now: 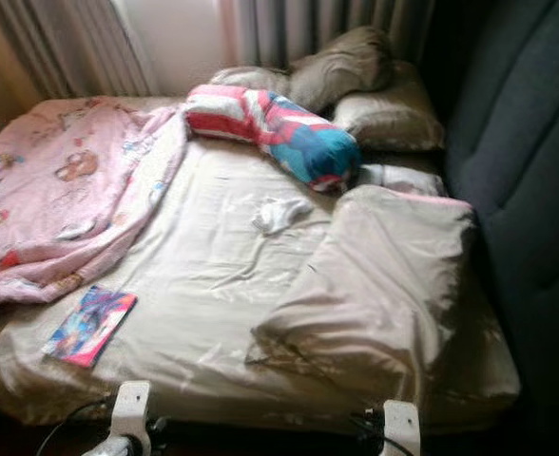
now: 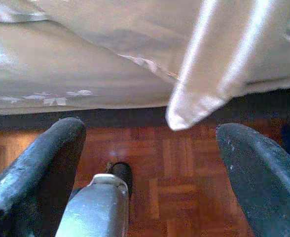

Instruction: Clean up the room

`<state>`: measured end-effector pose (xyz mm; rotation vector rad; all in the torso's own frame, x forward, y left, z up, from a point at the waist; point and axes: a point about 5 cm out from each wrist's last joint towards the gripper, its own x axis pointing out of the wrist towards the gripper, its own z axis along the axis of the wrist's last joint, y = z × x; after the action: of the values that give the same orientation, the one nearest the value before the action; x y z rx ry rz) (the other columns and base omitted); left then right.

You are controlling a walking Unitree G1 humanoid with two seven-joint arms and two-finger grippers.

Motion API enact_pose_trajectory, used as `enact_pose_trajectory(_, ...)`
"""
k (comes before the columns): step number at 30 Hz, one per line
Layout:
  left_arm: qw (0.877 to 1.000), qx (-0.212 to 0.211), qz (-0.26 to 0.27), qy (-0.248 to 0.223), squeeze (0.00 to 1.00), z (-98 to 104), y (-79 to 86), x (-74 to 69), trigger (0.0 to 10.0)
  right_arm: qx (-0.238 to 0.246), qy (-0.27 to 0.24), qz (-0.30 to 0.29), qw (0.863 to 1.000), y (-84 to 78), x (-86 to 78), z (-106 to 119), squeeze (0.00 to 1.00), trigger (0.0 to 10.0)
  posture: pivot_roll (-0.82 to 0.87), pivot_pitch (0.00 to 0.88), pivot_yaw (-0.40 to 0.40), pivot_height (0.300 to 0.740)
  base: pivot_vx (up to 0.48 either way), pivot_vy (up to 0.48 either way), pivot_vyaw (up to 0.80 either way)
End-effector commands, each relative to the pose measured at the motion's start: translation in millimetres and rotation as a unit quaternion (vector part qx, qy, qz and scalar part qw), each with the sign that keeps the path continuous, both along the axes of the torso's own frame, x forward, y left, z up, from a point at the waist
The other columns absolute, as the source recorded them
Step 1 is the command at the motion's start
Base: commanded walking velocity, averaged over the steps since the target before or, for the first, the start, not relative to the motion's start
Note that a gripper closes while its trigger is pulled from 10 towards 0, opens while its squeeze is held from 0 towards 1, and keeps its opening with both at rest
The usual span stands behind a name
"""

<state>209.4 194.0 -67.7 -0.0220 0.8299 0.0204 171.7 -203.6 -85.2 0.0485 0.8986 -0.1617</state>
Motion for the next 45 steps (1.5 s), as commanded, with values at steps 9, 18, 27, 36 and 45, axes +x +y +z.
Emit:
enact_pose_trajectory(9,1.000,0.002,-0.003,0.000,0.00,-0.9,-2.5,-1.0,10.0,-0.002,0.009,-0.014,1.000,-16.1,-15.1,-2.9,0.00,10.0,-0.05,0.061,0.050,0.704,0.000,-0.259,-0.07)
enact_pose_trajectory(18,0.997,-0.001,-0.001,-0.072,0.00,18.7,-3.5,26.8,10.0,0.010,-0.049,-0.007,0.999,-4.8,16.1,10.1,0.00,10.0,-0.06,0.068,0.045,0.704,0.000,0.000,0.00)
enact_pose_trajectory(27,0.985,0.007,-0.025,-0.173,0.00,45.2,-12.8,55.1,10.0,0.011,-0.122,0.008,0.992,-2.4,48.1,30.2,0.00,10.0,-0.06,0.078,0.040,0.704,0.000,0.000,0.00)
enact_pose_trajectory(36,0.956,0.001,-0.056,-0.288,0.00,72.0,-24.5,67.3,10.0,0.000,-0.236,-0.003,0.972,-9.3,74.1,58.0,0.00,10.0,-0.06,0.090,0.015,0.704,0.000,0.000,0.00)
enact_pose_trajectory(45,0.942,0.010,-0.053,-0.330,0.00,78.4,-19.3,57.8,10.0,-0.023,-0.332,-0.014,0.943,-15.3,75.4,77.3,0.00,10.0,-0.08,0.089,-0.012,0.704,0.000,0.000,0.00)
